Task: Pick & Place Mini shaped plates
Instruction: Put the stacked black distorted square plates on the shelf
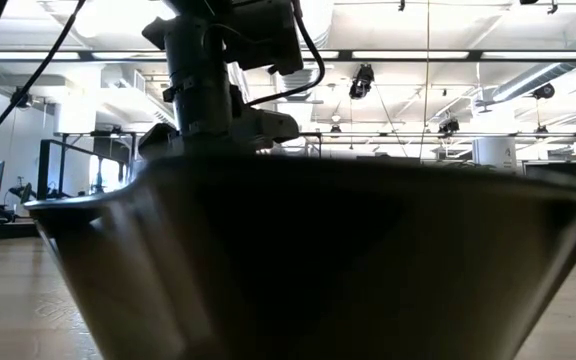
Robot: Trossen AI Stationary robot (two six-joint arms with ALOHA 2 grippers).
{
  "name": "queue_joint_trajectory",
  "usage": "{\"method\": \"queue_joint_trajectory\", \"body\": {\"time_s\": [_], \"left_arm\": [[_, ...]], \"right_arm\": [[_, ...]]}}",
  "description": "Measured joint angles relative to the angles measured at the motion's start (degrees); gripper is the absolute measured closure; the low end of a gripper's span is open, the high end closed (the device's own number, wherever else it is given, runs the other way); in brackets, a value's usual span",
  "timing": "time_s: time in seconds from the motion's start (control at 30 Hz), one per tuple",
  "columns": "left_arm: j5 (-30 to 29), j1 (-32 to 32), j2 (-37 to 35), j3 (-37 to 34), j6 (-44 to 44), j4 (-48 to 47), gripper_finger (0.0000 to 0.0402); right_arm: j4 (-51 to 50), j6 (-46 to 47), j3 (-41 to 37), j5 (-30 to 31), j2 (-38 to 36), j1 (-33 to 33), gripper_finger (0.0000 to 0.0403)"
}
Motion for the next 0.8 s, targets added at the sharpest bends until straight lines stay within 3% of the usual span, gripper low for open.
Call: {"method": "queue_joint_trajectory", "body": {"time_s": [0.5,0.8], "left_arm": [[1.9,0.4,-1.2,0.0,-0.1,0.0,0.0401],[2.8,1.6,-11.1,0.0,0.0,-8.0,0.0401]], "right_arm": [[0.0,0.1,0.0,0.0,0.0,0.0,0.0394],[0.0,0.1,0.0,0.0,0.0,0.0,0.0394]]}}
